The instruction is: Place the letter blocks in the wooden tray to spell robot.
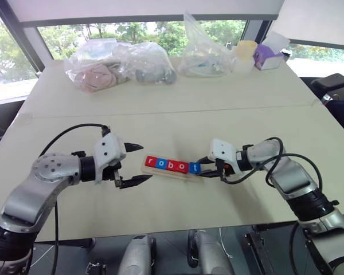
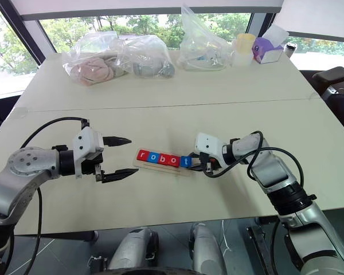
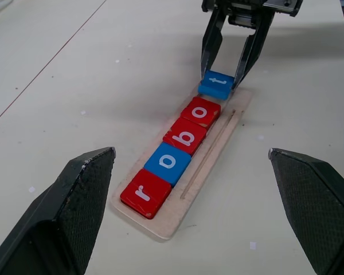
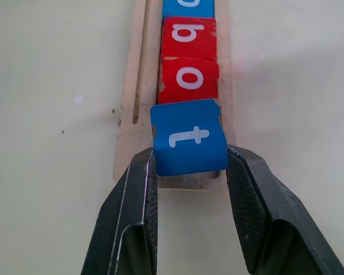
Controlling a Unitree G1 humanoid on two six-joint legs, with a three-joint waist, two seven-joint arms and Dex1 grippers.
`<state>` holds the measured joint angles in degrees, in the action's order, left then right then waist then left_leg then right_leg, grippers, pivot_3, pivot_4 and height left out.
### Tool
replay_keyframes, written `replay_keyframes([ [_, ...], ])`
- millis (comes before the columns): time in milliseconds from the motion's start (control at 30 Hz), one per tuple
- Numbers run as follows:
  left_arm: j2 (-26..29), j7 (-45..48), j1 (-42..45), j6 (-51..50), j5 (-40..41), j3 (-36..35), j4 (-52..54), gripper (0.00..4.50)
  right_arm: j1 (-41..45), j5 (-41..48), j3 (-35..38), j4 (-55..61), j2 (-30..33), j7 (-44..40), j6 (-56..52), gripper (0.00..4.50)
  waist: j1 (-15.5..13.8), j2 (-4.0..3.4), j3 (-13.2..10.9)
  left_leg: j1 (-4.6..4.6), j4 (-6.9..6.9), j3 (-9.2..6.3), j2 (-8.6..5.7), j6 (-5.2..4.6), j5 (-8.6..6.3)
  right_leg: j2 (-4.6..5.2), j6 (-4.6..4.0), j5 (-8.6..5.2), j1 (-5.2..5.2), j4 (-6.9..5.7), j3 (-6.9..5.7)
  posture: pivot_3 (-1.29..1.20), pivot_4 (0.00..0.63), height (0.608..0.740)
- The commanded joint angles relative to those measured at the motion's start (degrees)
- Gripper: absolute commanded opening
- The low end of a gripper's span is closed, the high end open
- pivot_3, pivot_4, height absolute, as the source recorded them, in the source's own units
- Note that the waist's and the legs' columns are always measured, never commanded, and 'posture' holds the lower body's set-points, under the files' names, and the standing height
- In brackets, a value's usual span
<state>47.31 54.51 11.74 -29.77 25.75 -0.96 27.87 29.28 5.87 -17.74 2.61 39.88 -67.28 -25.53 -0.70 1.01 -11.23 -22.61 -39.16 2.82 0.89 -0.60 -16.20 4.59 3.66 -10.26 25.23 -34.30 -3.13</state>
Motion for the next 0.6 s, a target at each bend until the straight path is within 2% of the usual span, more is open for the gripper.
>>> replay_keyframes([
  [33,0.15,-0.3,0.55,0.48,0.35,-0.81,1.7,4.5,0.12,1.35,0.99,3.53,0.43,0.08,-2.9,1.12,0.01,0.0,0.0,0.0,0.0,0.0,0.0,0.0,0.0,0.0,0.0,0.0,0.0,0.0,0.0,0.0,0.15,0.74],
  [600,-0.37,-0.27,1.14,0.57,0.25,-0.28,1.35,4.5,0.34,2.39,0.95,6.13,0.38,1.58,-7.85,1.12,0.0,0.0,0.0,-0.01,0.0,-0.01,0.01,0.0,0.0,0.0,0.01,-0.01,0.02,0.01,0.0,0.0,0.15,0.74],
])
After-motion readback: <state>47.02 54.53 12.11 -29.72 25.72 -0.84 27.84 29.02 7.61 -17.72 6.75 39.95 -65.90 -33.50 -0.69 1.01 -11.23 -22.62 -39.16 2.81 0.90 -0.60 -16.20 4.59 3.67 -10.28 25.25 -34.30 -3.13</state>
